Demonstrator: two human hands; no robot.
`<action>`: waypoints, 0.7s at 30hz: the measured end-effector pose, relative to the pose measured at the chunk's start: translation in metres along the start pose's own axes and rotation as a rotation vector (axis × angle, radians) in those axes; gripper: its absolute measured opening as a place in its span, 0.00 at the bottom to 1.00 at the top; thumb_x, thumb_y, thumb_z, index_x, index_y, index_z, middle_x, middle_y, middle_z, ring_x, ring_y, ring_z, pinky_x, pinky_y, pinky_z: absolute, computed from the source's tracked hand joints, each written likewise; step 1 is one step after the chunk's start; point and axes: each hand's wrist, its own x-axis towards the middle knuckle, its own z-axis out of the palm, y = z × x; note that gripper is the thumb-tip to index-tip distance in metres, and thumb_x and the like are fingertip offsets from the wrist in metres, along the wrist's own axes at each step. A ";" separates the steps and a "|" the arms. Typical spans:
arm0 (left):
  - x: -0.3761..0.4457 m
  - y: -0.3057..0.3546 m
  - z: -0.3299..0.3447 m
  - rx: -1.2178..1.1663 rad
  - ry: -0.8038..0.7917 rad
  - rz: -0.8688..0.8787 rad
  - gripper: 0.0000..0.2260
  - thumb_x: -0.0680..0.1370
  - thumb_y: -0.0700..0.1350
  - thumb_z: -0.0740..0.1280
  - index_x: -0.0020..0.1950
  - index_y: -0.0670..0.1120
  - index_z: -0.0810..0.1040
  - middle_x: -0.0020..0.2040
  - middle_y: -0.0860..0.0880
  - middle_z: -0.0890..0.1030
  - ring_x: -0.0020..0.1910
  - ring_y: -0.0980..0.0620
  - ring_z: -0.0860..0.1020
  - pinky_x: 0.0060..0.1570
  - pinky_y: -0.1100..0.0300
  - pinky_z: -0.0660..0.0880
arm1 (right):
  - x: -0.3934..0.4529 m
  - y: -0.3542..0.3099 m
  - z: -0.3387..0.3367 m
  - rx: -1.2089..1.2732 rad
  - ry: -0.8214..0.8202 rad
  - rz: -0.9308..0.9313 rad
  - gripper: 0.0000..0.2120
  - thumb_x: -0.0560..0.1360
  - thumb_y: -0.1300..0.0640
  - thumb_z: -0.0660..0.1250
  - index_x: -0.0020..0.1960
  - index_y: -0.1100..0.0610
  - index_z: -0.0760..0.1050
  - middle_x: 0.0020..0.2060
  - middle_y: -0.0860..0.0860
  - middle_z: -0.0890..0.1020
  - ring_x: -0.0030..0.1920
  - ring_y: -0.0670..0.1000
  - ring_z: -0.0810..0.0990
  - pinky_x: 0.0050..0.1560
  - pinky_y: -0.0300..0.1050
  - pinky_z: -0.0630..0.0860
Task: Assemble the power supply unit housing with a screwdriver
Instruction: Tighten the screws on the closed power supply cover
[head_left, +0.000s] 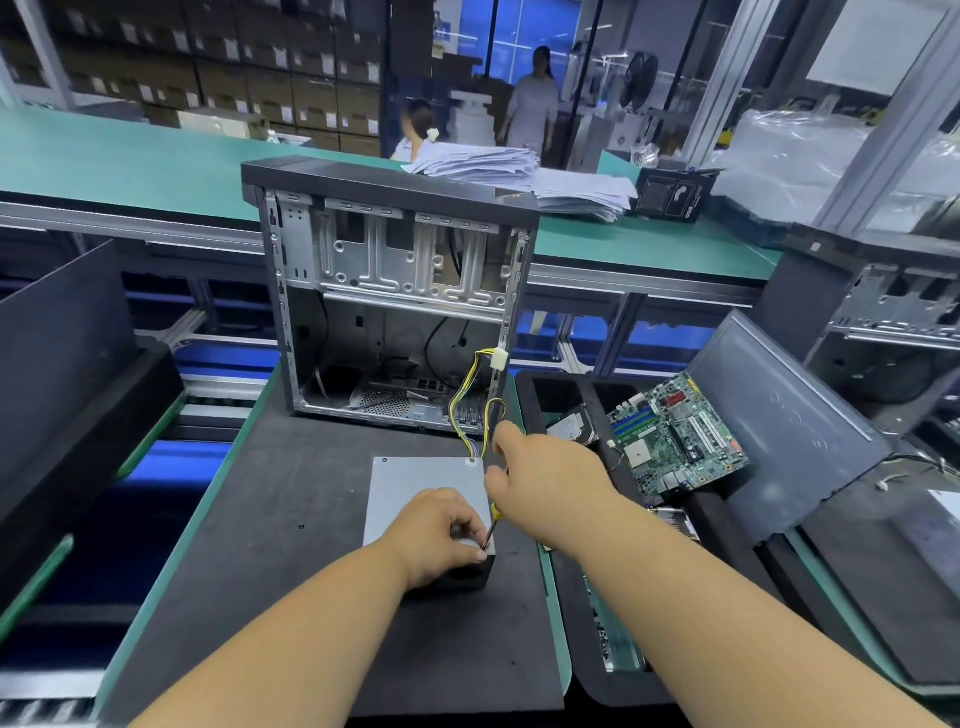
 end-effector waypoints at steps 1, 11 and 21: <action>0.000 0.000 0.000 -0.001 0.000 -0.003 0.11 0.68 0.46 0.77 0.35 0.61 0.77 0.42 0.56 0.74 0.48 0.55 0.72 0.51 0.63 0.70 | -0.001 -0.001 -0.001 0.054 -0.004 -0.021 0.09 0.78 0.51 0.58 0.55 0.54 0.65 0.40 0.50 0.73 0.40 0.58 0.72 0.36 0.48 0.65; -0.001 0.002 0.000 0.009 0.010 -0.010 0.11 0.68 0.46 0.77 0.36 0.60 0.78 0.44 0.55 0.76 0.48 0.55 0.72 0.52 0.63 0.70 | -0.004 0.003 0.001 -0.061 0.011 0.031 0.14 0.81 0.44 0.53 0.43 0.52 0.67 0.37 0.49 0.73 0.42 0.56 0.72 0.37 0.46 0.66; -0.003 0.004 0.000 0.006 0.015 -0.022 0.06 0.69 0.44 0.76 0.42 0.54 0.83 0.45 0.53 0.76 0.47 0.57 0.70 0.49 0.69 0.68 | -0.008 0.004 0.008 -0.062 0.075 0.034 0.15 0.82 0.43 0.54 0.58 0.52 0.69 0.41 0.51 0.79 0.43 0.58 0.76 0.35 0.46 0.65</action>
